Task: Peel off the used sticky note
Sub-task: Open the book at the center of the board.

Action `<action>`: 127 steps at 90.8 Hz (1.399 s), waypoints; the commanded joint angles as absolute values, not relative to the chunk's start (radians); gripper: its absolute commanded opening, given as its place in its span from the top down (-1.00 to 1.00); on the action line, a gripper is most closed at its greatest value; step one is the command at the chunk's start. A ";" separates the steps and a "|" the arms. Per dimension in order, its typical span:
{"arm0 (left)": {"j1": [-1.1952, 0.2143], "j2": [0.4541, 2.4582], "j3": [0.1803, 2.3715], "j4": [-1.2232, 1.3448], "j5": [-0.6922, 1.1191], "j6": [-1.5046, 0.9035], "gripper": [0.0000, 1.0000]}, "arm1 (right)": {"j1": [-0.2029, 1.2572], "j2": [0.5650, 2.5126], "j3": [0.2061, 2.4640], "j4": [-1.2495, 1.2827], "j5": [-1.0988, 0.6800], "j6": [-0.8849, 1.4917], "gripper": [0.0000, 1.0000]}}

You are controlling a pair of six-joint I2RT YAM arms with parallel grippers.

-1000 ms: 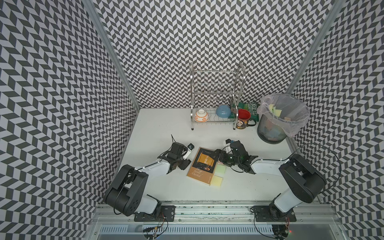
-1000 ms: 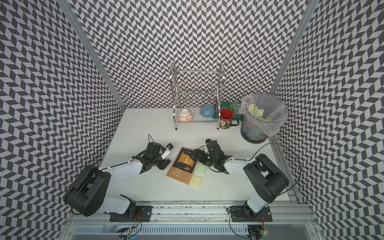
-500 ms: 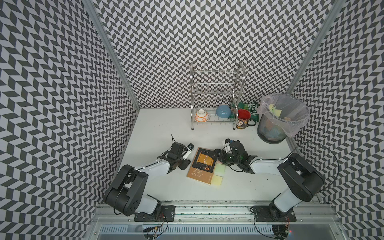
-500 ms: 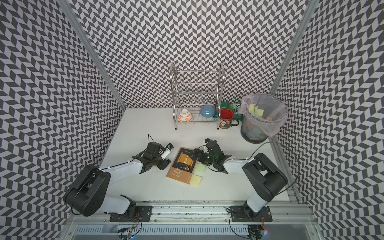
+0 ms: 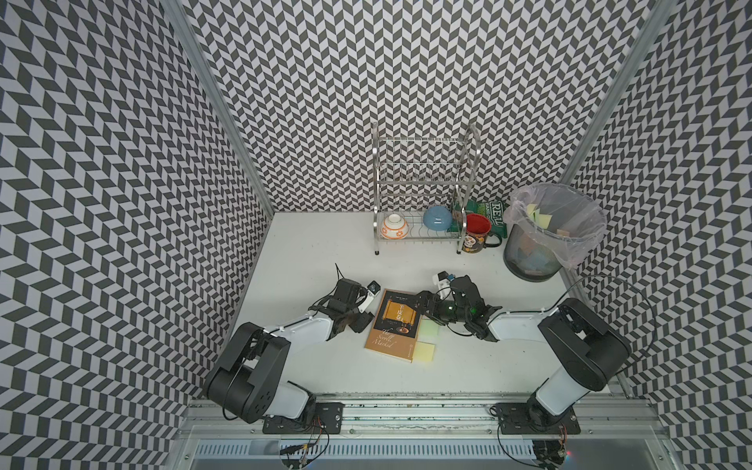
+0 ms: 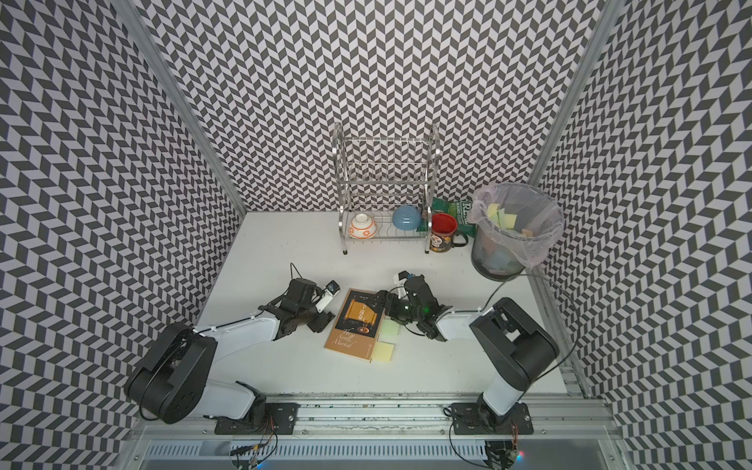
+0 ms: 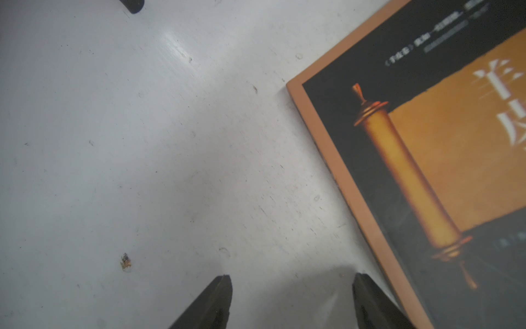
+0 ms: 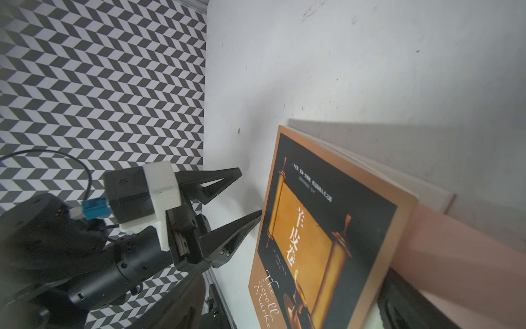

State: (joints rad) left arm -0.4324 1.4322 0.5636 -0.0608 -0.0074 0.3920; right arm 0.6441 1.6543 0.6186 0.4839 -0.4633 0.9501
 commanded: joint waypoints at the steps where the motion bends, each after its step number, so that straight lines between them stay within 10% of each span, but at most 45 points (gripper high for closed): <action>1: -0.440 1.454 0.543 -0.084 -0.030 0.396 -0.40 | 0.659 1.620 0.623 0.552 -0.495 0.931 -0.89; 57: -0.440 1.426 0.551 -0.093 -0.032 0.414 -0.49 | 0.679 1.658 0.678 0.529 -0.513 0.916 -0.26; 88: -0.441 1.176 0.624 -0.307 0.027 0.460 -0.62 | 0.680 1.656 0.721 0.500 -0.515 0.975 0.83; 127: -0.564 0.874 0.542 -0.433 0.255 0.561 -1.00 | 0.680 1.694 0.804 0.495 -0.510 1.124 0.94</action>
State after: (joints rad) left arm -0.5312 0.9012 0.5571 -0.3962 0.1967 0.5274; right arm 0.6720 1.6836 0.7712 0.4385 -0.5159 1.0756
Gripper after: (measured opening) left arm 0.999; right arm 0.060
